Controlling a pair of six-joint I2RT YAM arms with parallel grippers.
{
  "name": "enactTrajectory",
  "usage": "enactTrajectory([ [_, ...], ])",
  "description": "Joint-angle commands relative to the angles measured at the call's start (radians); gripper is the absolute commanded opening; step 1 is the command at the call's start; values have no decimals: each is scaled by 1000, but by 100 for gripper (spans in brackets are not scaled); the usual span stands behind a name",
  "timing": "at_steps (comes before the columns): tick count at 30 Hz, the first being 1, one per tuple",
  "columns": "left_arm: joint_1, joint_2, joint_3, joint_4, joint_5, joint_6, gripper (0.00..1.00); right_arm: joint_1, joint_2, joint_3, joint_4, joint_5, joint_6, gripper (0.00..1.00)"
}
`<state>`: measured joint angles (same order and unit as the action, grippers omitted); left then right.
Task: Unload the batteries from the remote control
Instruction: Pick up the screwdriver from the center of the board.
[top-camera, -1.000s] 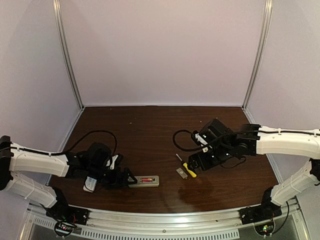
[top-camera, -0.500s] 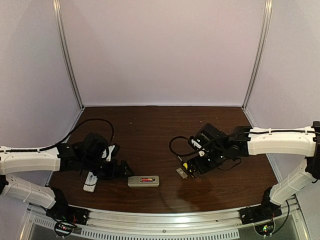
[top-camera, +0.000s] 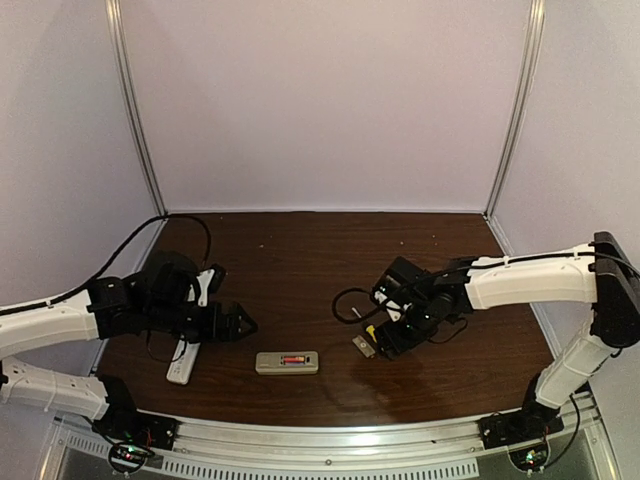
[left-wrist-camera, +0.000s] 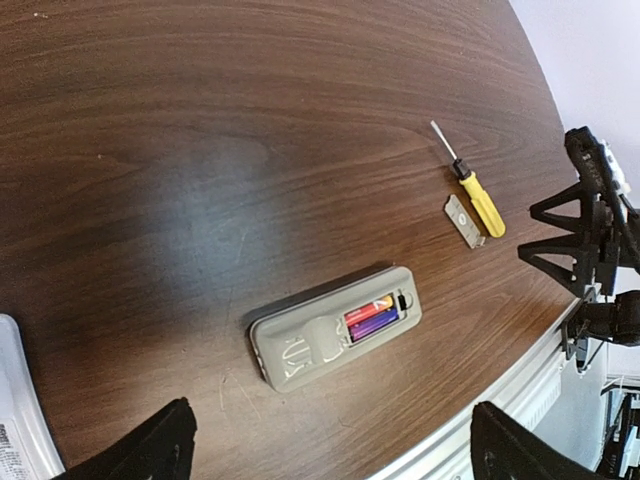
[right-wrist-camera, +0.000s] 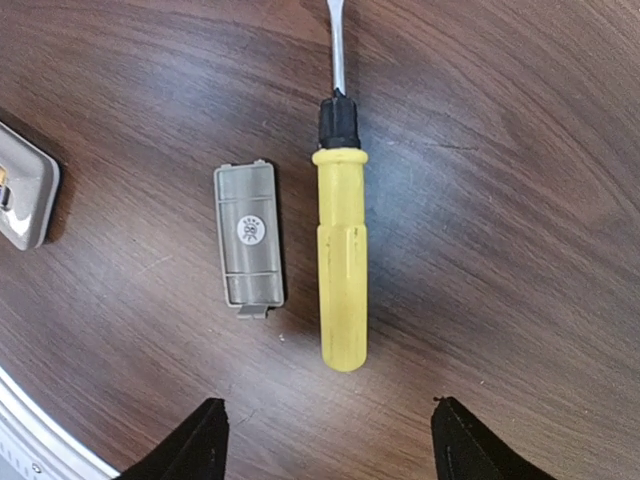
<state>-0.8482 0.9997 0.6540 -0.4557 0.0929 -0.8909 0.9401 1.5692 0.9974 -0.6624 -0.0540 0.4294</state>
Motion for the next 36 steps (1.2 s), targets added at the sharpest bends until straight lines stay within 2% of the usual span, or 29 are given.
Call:
enactTrajectory([
  [1,-5,-12,40,-17,-25,36,98,-27,39,10,32,-22,-36,68],
  [5,-4,-2,51,-17,-27,41,97,-42,67,10,47,-38,-55,62],
  [15,-5,61,84,15,-18,75,97,-57,129,26,63,-43,-84,58],
  [26,-4,76,103,14,-19,87,97,-64,193,27,106,-41,-103,47],
  [36,-4,89,118,11,-16,95,97,-64,208,20,100,-30,-112,25],
])
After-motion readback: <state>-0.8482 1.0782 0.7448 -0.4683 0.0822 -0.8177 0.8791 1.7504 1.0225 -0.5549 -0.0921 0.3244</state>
